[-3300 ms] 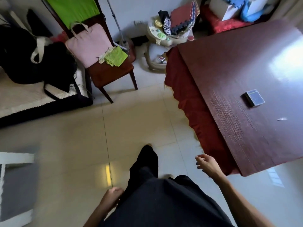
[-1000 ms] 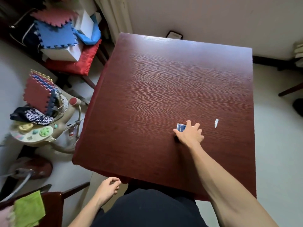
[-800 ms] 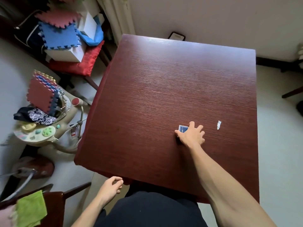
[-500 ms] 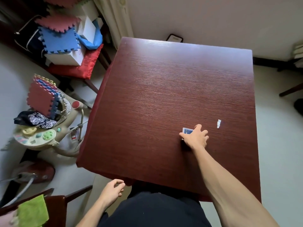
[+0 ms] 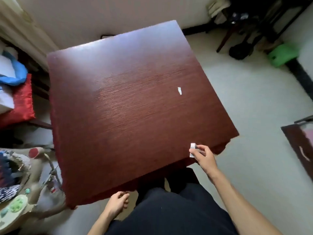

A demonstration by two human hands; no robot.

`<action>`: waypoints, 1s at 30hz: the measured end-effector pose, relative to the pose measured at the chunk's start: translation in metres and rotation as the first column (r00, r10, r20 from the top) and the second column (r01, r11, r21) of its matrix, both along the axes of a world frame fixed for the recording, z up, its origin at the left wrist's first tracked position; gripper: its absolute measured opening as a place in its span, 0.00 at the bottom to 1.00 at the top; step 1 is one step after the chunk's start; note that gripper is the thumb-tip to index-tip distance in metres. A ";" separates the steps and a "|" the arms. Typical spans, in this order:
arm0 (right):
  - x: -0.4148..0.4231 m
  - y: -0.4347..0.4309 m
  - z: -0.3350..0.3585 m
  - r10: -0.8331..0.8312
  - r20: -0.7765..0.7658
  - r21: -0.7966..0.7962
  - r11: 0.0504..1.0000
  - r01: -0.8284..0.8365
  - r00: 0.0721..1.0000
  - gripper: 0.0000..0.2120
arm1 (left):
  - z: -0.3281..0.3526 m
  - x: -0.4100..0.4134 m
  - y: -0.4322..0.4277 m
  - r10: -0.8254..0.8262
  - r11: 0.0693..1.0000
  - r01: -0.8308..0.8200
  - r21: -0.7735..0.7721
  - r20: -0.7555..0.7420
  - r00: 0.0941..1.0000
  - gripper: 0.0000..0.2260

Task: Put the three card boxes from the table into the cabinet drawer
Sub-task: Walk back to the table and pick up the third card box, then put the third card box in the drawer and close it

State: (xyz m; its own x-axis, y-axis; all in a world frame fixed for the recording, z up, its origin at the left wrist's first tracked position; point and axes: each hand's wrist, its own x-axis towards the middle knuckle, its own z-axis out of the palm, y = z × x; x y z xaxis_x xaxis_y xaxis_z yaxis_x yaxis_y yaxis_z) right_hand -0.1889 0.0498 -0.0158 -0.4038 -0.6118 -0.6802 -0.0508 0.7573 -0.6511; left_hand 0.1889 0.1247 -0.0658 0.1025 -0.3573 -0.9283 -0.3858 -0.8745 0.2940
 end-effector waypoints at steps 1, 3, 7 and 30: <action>-0.006 0.024 0.001 -0.062 0.026 0.002 0.998 0.062 0.998 0.20 | -0.002 -0.002 -0.003 -0.052 0.999 0.052 0.016 -0.001 0.999 0.03; -0.017 0.070 0.003 -0.166 0.048 0.006 0.986 0.166 0.985 0.17 | -0.006 -0.011 -0.012 -0.133 0.990 0.134 0.034 -0.023 0.991 0.04; -0.036 0.159 0.006 -0.413 0.058 0.020 0.911 0.413 0.909 0.15 | -0.007 -0.058 -0.035 -0.343 0.938 0.345 0.026 -0.059 0.937 0.07; -0.192 0.493 0.001 -0.949 0.254 -0.007 0.194 0.981 0.189 0.08 | 0.023 -0.457 0.052 -0.958 0.261 0.955 -0.139 0.086 0.274 0.08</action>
State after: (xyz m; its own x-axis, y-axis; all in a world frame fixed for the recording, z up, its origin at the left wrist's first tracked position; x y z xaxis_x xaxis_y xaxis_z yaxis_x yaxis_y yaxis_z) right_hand -0.3804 0.5423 -0.0150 -0.6478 0.0943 -0.7559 0.7609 0.0318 -0.6481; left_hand -0.2678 0.1764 -0.0429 -0.4162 -0.3033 -0.8572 -0.9085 0.1766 0.3787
